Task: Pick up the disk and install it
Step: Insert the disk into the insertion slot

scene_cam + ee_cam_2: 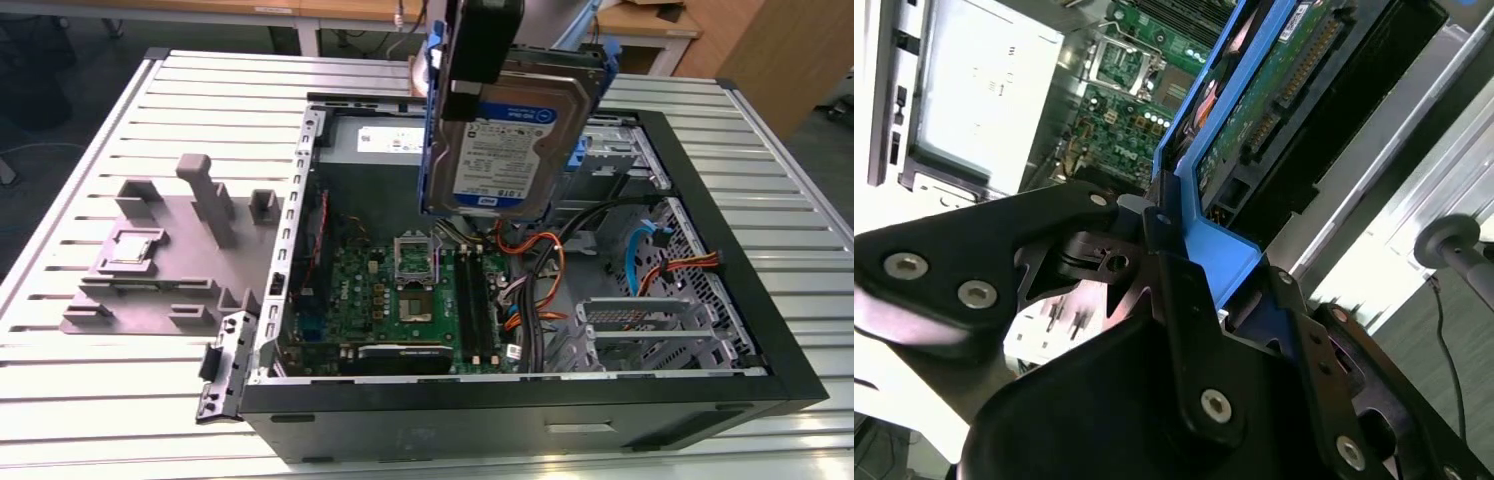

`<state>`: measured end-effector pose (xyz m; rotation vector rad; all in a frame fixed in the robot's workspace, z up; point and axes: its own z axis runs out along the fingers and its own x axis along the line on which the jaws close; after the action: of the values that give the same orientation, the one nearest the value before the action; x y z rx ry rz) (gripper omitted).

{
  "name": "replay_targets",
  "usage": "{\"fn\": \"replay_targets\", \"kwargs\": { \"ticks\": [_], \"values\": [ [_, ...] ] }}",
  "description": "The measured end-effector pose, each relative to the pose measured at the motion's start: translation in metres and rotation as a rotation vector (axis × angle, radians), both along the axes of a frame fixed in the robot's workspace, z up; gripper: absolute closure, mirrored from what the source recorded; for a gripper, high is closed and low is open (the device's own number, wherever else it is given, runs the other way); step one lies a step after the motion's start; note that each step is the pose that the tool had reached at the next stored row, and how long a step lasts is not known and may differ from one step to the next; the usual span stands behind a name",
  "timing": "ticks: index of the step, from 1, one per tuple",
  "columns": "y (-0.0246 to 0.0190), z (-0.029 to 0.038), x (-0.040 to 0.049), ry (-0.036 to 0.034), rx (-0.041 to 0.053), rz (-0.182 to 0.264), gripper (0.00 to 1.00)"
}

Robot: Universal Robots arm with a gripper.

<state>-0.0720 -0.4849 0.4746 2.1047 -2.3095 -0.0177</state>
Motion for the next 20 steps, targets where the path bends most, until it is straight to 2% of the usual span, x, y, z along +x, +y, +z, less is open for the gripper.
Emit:
{"fn": "replay_targets", "kwargs": {
  "ticks": [11, 14, 20],
  "values": [
    [-0.0226, -0.002, 0.0028, -0.0001, -0.0014, 0.0, 0.63],
    [-0.0258, -0.0024, 0.0053, 0.0, -0.0028, 0.0, 0.63],
    [-0.0283, -0.0031, 0.0138, -0.0001, -0.005, 0.0, 0.63]
  ]
}}
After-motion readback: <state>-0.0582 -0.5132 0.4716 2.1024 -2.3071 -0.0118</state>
